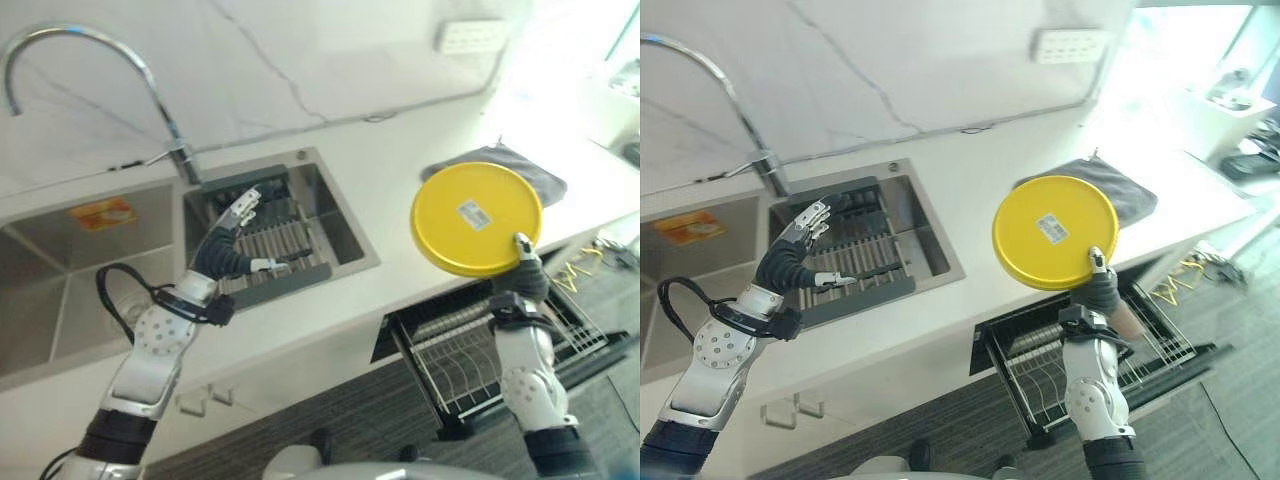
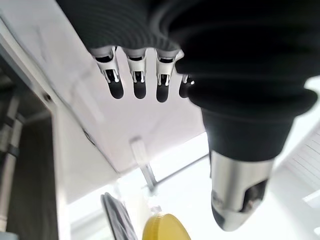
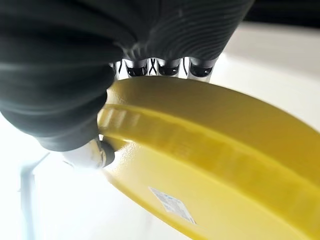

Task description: Place the dishes in the dishwasher.

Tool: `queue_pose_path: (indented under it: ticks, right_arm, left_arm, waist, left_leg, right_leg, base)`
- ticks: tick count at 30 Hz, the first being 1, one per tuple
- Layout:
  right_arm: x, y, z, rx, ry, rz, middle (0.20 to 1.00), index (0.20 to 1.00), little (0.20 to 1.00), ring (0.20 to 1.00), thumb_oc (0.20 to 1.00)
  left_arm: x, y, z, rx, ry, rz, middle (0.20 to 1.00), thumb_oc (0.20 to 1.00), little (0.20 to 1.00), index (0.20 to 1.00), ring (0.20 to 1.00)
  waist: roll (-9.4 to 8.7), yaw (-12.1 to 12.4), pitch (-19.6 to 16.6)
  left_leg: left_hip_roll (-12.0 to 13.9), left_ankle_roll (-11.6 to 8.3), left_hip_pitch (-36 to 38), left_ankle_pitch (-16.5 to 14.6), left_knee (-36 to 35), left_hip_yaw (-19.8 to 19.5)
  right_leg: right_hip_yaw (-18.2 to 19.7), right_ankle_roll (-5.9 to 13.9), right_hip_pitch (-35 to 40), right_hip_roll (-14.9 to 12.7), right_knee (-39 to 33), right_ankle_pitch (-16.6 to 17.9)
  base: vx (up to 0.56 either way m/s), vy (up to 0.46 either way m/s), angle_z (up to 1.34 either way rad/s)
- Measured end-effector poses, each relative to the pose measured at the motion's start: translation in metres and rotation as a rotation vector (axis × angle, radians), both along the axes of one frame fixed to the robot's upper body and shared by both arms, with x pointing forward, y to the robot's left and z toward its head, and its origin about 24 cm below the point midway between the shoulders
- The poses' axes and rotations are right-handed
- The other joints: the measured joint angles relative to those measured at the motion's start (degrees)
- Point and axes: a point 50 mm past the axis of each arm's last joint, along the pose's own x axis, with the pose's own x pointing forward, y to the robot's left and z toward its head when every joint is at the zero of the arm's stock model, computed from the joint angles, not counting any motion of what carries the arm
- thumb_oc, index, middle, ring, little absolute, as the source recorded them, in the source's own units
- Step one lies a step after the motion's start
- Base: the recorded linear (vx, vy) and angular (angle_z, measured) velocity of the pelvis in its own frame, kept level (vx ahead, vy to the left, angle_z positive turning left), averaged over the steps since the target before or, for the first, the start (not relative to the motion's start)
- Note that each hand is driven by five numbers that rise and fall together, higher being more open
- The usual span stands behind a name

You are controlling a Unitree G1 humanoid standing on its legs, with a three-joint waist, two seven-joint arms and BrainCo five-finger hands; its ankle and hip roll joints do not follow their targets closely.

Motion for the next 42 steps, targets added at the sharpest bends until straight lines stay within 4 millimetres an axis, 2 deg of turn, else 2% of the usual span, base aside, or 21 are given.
queue_pose_path:
  ticks: [2, 4, 5, 6, 7, 8, 10, 12, 13, 15, 17, 19, 21, 23, 27, 30, 33, 36, 38, 40, 42]
  right_arm:
    - [-0.005, 0.002, 0.005, 0.005, -0.044, 0.032, 0.2, 0.2, 0.2, 0.2, 0.2]
    - [-0.006, 0.002, 0.003, 0.021, -0.043, 0.037, 0.2, 0.2, 0.2, 0.2, 0.2]
    - [-0.006, 0.003, 0.001, 0.031, -0.043, 0.052, 0.2, 0.2, 0.2, 0.2, 0.2]
    - [-0.006, 0.003, 0.0, 0.042, -0.046, 0.058, 0.2, 0.2, 0.2, 0.2, 0.2]
    - [-0.006, 0.002, -0.002, 0.051, -0.044, 0.064, 0.2, 0.2, 0.2, 0.2, 0.2]
    - [-0.006, 0.002, -0.004, 0.055, -0.048, 0.074, 0.2, 0.2, 0.2, 0.2, 0.2]
    - [-0.005, 0.004, -0.003, 0.055, -0.063, 0.089, 0.2, 0.2, 0.2, 0.2, 0.2]
    - [-0.004, 0.015, -0.006, 0.091, -0.072, 0.112, 0.2, 0.2, 0.2, 0.2, 0.2]
    - [-0.004, 0.022, -0.008, 0.1, -0.065, 0.136, 0.2, 0.2, 0.2, 0.2, 0.2]
    - [-0.003, 0.024, -0.01, 0.096, -0.042, 0.16, 0.2, 0.2, 0.2, 0.2, 0.2]
    - [-0.004, 0.013, -0.014, 0.075, -0.003, 0.152, 0.2, 0.2, 0.2, 0.2, 0.2]
    - [-0.007, 0.007, -0.017, 0.052, 0.025, 0.148, 0.2, 0.2, 0.2, 0.2, 0.2]
    - [-0.008, 0.005, -0.019, 0.035, 0.053, 0.165, 0.2, 0.2, 0.2, 0.2, 0.2]
    - [-0.009, 0.019, -0.029, 0.039, 0.115, 0.239, 0.2, 0.2, 0.2, 0.2, 0.2]
    - [-0.012, 0.044, -0.052, 0.053, 0.215, 0.345, 0.2, 0.2, 0.2, 0.2, 0.2]
    - [-0.013, 0.048, -0.055, 0.059, 0.223, 0.353, 0.2, 0.2, 0.2, 0.2, 0.2]
    - [-0.016, 0.049, -0.073, 0.021, 0.289, 0.359, 0.2, 0.2, 0.2, 0.2, 0.2]
    - [-0.019, 0.056, -0.084, -0.007, 0.339, 0.392, 0.2, 0.2, 0.2, 0.2, 0.2]
    - [-0.015, 0.059, -0.092, -0.032, 0.375, 0.403, 0.2, 0.2, 0.2, 0.2, 0.2]
    - [-0.01, 0.059, -0.089, -0.038, 0.359, 0.4, 0.2, 0.2, 0.2, 0.2, 0.2]
    - [0.008, 0.058, -0.08, -0.059, 0.329, 0.384, 0.2, 0.2, 0.2, 0.2, 0.2]
  left_arm:
    - [0.001, -0.001, 0.001, 0.002, -0.007, -0.001, 1.0, 1.0, 1.0, 1.0, 1.0]
    - [0.002, -0.002, 0.002, 0.032, -0.017, 0.001, 1.0, 1.0, 1.0, 1.0, 1.0]
    - [0.002, 0.0, 0.0, 0.034, -0.009, 0.009, 1.0, 1.0, 1.0, 1.0, 1.0]
    - [0.002, 0.001, -0.001, 0.036, -0.004, 0.016, 1.0, 1.0, 1.0, 1.0, 1.0]
    - [0.002, 0.001, -0.004, 0.034, 0.007, 0.022, 1.0, 1.0, 1.0, 1.0, 1.0]
    - [0.003, 0.001, -0.005, 0.052, 0.007, 0.031, 1.0, 1.0, 1.0, 1.0, 1.0]
    - [0.004, 0.001, -0.007, 0.066, 0.016, 0.034, 1.0, 1.0, 1.0, 1.0, 1.0]
    - [0.004, -0.004, -0.012, 0.064, 0.032, 0.02, 1.0, 1.0, 1.0, 1.0, 1.0]
    - [0.003, -0.005, -0.013, 0.065, 0.034, 0.019, 1.0, 1.0, 1.0, 1.0, 1.0]
    - [0.002, -0.004, -0.014, 0.067, 0.036, 0.025, 1.0, 1.0, 1.0, 1.0, 1.0]
    - [0.0, -0.008, -0.022, 0.021, 0.062, 0.034, 1.0, 1.0, 1.0, 1.0, 1.0]
    - [-0.003, -0.011, -0.029, -0.025, 0.078, 0.049, 1.0, 1.0, 1.0, 1.0, 1.0]
    - [-0.004, -0.013, -0.033, -0.049, 0.092, 0.059, 1.0, 1.0, 1.0, 1.0, 1.0]
    - [-0.008, -0.01, -0.038, -0.056, 0.115, 0.083, 1.0, 1.0, 1.0, 1.0, 1.0]
    - [-0.008, -0.009, -0.039, -0.056, 0.115, 0.093, 1.0, 1.0, 1.0, 1.0, 1.0]
    - [-0.008, -0.007, -0.038, -0.039, 0.113, 0.093, 1.0, 1.0, 1.0, 1.0, 1.0]
    - [-0.009, 0.0, -0.034, 0.017, 0.111, 0.094, 1.0, 1.0, 1.0, 1.0, 1.0]
    - [-0.008, -0.003, -0.033, 0.018, 0.106, 0.081, 1.0, 1.0, 1.0, 1.0, 1.0]
    - [-0.007, -0.015, -0.033, 0.04, 0.104, 0.021, 1.0, 1.0, 1.0, 1.0, 1.0]
    - [-0.007, -0.019, -0.027, 0.057, 0.076, 0.005, 1.0, 1.0, 1.0, 1.0, 1.0]
    - [0.001, -0.023, -0.013, 0.077, 0.017, -0.015, 1.0, 1.0, 1.0, 1.0, 1.0]
  waist:
    - [-0.68, -0.47, -0.12]
    - [-1.18, -1.65, -0.31]
    - [-1.17, -1.78, -0.3]
    - [-1.09, -1.73, -0.35]
    - [-0.36, -1.72, -0.51]
    - [0.43, -1.18, -0.63]
    - [-0.4, -1.17, -1.13]
    - [-1.04, -0.56, -1.55]
    - [-1.53, -0.28, -1.86]
    - [-1.16, 0.53, -1.95]
    - [1.81, -0.05, -2.68]
    - [3.44, -0.49, -3.76]
    - [4.44, -1.22, -4.39]
    - [4.33, -1.01, -4.43]
    - [4.0, 0.23, -4.35]
    - [3.48, 1.0, -4.14]
    - [2.77, 1.43, -3.64]
    - [2.16, 2.15, -2.18]
    - [1.68, 3.34, -0.3]
    - [1.48, 4.42, 1.23]
    - [1.17, 5.61, 4.33]
  left_leg:
    - [-0.02, 0.5, 0.0, -0.29, -0.11, 2.75]
    - [-0.03, 0.75, 0.34, -0.4, -0.21, 4.46]
    - [1.07, 1.23, 0.8, -0.18, -0.75, 7.46]
    - [2.09, 2.68, 0.69, 0.74, -1.61, 9.75]
    - [3.5, 2.67, 0.69, 1.18, -2.37, 10.71]
    - [5.55, 2.32, 0.48, 1.43, -2.31, 11.46]
    - [5.59, 1.38, -0.22, 2.13, -2.17, 11.3]
    - [6.68, -0.71, -0.78, 3.57, -2.31, 11.39]
    - [7.08, -2.35, -1.12, 4.74, -2.89, 11.24]
    - [9.26, -5.66, -1.23, 6.74, -3.09, 11.1]
    - [12.6, -7.2, -1.08, 6.54, -3.09, 6.33]
    - [14.31, -7.53, -0.98, 5.98, -3.1, 3.39]
    - [14.46, -8.3, -0.99, 4.93, -3.07, 0.5]
    - [13.82, -8.82, -0.12, 3.89, -3.1, -2.82]
    - [12.7, -8.62, -0.06, 3.79, -3.09, -2.24]
    - [11.78, -8.32, -0.21, 3.56, -3.11, -2.37]
    - [11.07, -8.2, -0.22, 3.29, -3.1, -2.41]
    - [10.58, -8.04, -0.39, 3.2, -3.09, -2.45]
    - [10.28, -8.04, -0.92, 3.21, -3.06, -2.68]
    - [9.92, -8.03, -1.99, 3.45, -3.03, -2.89]
    - [9.82, -8.43, -2.76, 3.98, -3.02, -4.15]
  right_leg:
    - [2.58, 0.86, -1.59, -0.09, 0.86, 1.54]
    - [2.71, 1.37, -2.49, -0.07, 0.93, 3.36]
    - [2.43, 2.84, -3.49, 0.36, 0.08, 6.36]
    - [-0.33, 2.79, -3.88, 0.07, 1.13, 6.14]
    - [-2.32, 2.43, -4.82, -0.35, 5.79, 5.3]
    - [-2.13, 2.94, -4.84, -1.56, 10.18, 3.71]
    - [-2.24, 3.34, -0.42, -5.74, 7.0, 3.82]
    - [-2.3, 3.26, 1.73, -8.01, 3.49, 3.94]
    - [-2.18, 4.04, 2.19, -7.88, 1.41, 3.98]
    - [-3.67, 4.7, 4.77, -4.58, -4.0, 1.32]
    - [-3.15, 2.85, 5.5, 0.01, -5.31, 1.12]
    - [-2.07, 1.68, 5.03, 2.23, -5.37, 0.34]
    - [-0.74, 0.58, 4.25, 3.35, -5.48, 0.34]
    - [1.83, 0.26, 3.47, 3.7, -5.63, 0.81]
    - [1.94, 0.92, 3.55, 2.52, -5.31, 1.57]
    - [1.0, 1.28, 3.8, 1.47, -5.3, 1.27]
    - [0.99, 1.65, 3.74, 0.75, -5.28, 1.11]
    - [0.94, 1.94, 3.61, 0.25, -5.27, 1.24]
    - [0.73, 2.06, 3.25, -0.05, -5.27, 1.31]
    - [0.66, 2.26, 2.64, -0.33, -5.26, 1.56]
    - [-0.31, 2.26, 2.49, -0.35, -5.21, 1.69]
  base:
    - [-0.07, 0.024, -0.58]
    - [-0.14, -0.055, -0.67]
    - [-0.2, -0.13, -0.99]
    - [-0.19, -0.151, -0.98]
    - [-0.12, -0.146, -0.82]
    - [-0.15, -0.23, -0.6]
    - [-0.17, -0.342, -0.24]
    - [-0.13, -0.376, -0.05]
    - [-0.09, -0.369, -0.13]
    - [-0.05, -0.31, -0.17]
    - [-0.04, -0.203, -0.21]
    - [0.03, -0.161, -0.37]
    - [0.05, -0.154, -0.47]
    - [0.08, -0.087, -0.59]
    - [0.05, -0.005, -0.04]
    - [0.08, 0.016, 0.13]
    - [0.06, 0.027, -0.01]
    - [0.04, 0.031, 0.02]
    - [0.0, 0.006, 0.06]
    - [-0.01, -0.006, 0.07]
    - [-0.06, -0.009, 0.21]
